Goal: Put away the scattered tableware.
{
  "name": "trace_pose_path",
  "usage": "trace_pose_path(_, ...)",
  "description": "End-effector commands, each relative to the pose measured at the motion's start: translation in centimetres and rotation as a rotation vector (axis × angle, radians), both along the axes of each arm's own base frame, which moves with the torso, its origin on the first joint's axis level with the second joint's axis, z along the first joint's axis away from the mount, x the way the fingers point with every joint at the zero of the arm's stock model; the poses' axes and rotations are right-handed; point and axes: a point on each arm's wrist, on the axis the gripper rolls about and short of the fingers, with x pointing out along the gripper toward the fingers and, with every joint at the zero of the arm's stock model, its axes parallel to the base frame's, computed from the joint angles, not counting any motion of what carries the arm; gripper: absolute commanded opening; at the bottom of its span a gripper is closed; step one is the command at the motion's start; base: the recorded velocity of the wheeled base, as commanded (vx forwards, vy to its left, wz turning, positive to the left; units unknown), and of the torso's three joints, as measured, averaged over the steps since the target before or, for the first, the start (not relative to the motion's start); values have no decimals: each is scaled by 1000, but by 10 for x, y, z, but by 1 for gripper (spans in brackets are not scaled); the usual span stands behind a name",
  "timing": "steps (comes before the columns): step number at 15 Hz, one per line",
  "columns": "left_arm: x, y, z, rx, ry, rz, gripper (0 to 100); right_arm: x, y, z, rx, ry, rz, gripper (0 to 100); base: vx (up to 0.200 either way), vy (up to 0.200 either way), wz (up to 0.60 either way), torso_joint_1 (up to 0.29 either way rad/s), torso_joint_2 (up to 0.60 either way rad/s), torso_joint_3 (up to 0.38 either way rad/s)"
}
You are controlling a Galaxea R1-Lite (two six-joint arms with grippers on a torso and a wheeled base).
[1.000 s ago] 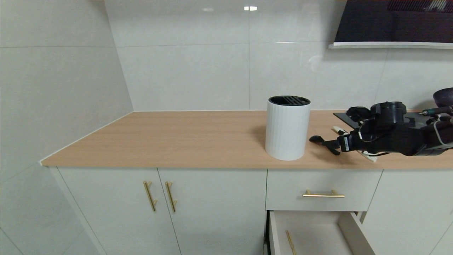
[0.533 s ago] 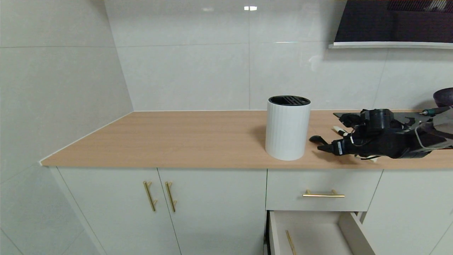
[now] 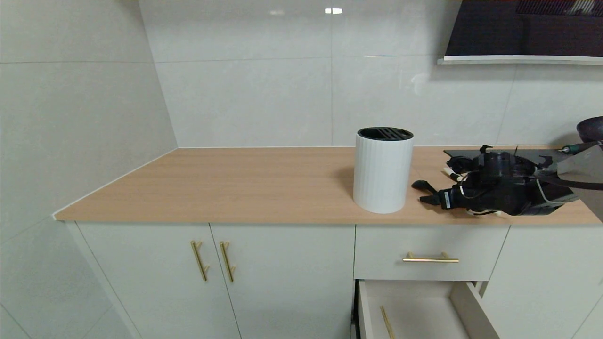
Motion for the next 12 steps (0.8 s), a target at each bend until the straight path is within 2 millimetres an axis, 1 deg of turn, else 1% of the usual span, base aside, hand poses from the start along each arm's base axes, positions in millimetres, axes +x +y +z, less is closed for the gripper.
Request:
trace_pose_path(1,0,0,0,0,-1,1,100,3,-4,-3,2,2,-8,100,0,0,0,0,0,0)
trace_pose_path(4,0,0,0,0,-1,1,100,3,-4,-3,-8,1,-26,100,0,0,0,0,0,0)
trace_pose_path(5,0,0,0,0,-1,1,100,3,-4,-4,-8,2,-26,0,0,0,0,0,0,0)
trace_pose_path(8,0,0,0,0,-1,-1,100,3,-3,-9,-12,13,-23,0,0,0,0,0,0,0)
trace_pose_path(12,0,0,0,0,1,1,100,2,-3,-9,-14,21,-25,0,0,0,0,0,0,0)
